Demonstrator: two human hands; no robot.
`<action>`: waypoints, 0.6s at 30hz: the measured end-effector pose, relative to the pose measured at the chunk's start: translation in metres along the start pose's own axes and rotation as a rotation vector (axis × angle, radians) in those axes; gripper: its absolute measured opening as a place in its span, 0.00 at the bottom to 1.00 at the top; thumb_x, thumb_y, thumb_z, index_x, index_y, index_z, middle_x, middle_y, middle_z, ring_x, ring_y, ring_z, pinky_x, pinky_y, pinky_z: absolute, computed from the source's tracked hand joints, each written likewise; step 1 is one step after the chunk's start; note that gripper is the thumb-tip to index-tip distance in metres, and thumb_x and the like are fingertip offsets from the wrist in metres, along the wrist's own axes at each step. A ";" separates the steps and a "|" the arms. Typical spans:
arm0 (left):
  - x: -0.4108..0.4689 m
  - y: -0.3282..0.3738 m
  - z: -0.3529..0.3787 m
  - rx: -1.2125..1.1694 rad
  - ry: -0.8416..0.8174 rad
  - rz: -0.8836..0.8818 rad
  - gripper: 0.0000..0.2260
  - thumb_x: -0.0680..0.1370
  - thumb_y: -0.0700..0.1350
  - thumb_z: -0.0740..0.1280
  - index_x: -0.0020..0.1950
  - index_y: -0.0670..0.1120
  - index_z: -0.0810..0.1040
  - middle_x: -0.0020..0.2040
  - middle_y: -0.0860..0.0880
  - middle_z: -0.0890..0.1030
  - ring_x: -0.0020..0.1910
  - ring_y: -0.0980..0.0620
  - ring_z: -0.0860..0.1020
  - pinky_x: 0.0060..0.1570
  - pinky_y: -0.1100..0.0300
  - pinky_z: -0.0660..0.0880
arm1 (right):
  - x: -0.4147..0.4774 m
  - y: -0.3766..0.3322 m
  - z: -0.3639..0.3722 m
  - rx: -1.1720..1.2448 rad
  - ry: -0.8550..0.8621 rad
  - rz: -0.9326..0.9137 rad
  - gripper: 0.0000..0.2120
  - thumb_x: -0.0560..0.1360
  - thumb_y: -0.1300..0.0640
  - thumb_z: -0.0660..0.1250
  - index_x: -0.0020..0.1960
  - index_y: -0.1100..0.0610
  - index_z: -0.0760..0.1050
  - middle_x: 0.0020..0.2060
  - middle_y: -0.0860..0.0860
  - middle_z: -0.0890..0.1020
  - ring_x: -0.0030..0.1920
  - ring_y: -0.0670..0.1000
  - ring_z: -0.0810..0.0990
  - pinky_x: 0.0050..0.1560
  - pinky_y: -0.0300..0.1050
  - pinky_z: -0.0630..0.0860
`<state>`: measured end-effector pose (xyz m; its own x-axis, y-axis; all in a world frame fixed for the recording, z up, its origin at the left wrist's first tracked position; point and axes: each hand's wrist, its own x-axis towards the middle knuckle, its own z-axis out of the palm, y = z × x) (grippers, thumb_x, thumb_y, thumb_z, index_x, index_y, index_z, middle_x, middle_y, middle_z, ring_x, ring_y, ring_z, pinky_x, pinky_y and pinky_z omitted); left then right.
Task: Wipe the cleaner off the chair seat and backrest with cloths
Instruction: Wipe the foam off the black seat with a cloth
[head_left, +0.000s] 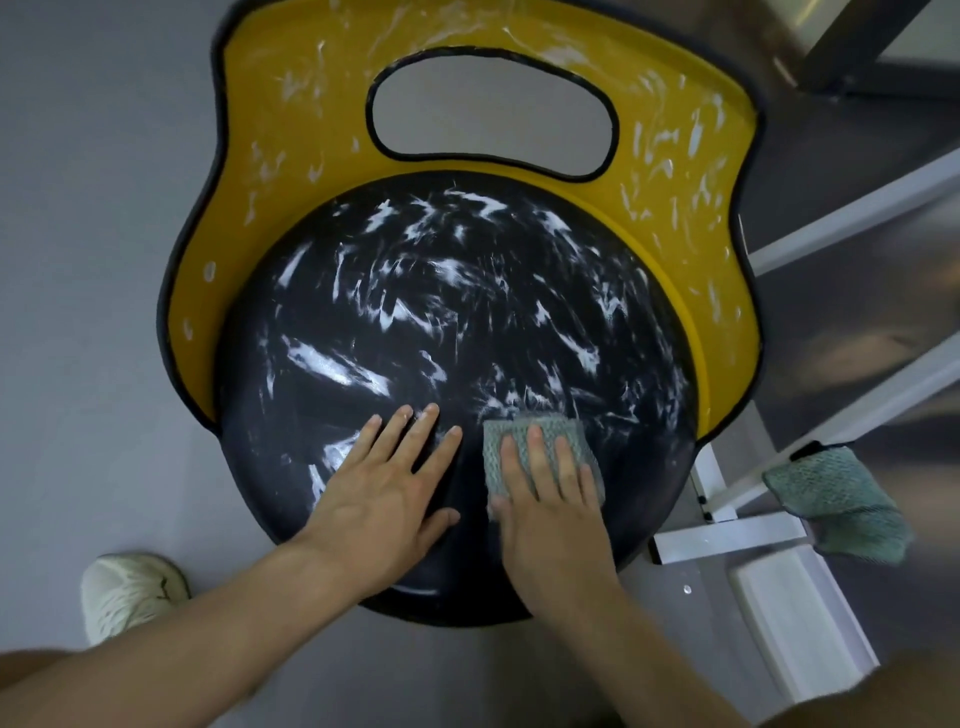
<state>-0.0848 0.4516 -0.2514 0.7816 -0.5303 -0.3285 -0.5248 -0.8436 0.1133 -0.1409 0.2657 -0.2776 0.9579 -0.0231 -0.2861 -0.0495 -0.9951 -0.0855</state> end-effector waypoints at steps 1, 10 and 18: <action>0.000 0.000 -0.003 0.001 -0.007 -0.003 0.35 0.82 0.64 0.48 0.82 0.52 0.38 0.81 0.45 0.37 0.81 0.44 0.38 0.78 0.47 0.37 | 0.009 0.000 -0.005 0.000 -0.014 0.002 0.33 0.78 0.42 0.33 0.82 0.50 0.41 0.81 0.53 0.43 0.81 0.59 0.44 0.79 0.54 0.40; 0.006 0.003 -0.011 0.043 -0.073 -0.010 0.36 0.82 0.65 0.52 0.82 0.52 0.36 0.81 0.45 0.35 0.81 0.43 0.37 0.79 0.46 0.36 | -0.039 0.008 0.011 -0.049 0.021 -0.064 0.29 0.79 0.46 0.51 0.77 0.55 0.68 0.75 0.57 0.70 0.74 0.62 0.69 0.68 0.58 0.60; 0.008 -0.007 0.005 0.086 -0.008 0.030 0.35 0.76 0.65 0.53 0.78 0.47 0.67 0.77 0.40 0.67 0.75 0.39 0.67 0.72 0.44 0.57 | 0.014 0.008 -0.002 -0.059 0.130 -0.072 0.29 0.80 0.47 0.50 0.78 0.56 0.65 0.76 0.56 0.68 0.75 0.62 0.67 0.71 0.59 0.61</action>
<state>-0.0765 0.4533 -0.2597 0.7624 -0.5545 -0.3334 -0.5754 -0.8168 0.0428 -0.1273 0.2571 -0.2803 0.9871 0.0401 -0.1553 0.0337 -0.9985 -0.0438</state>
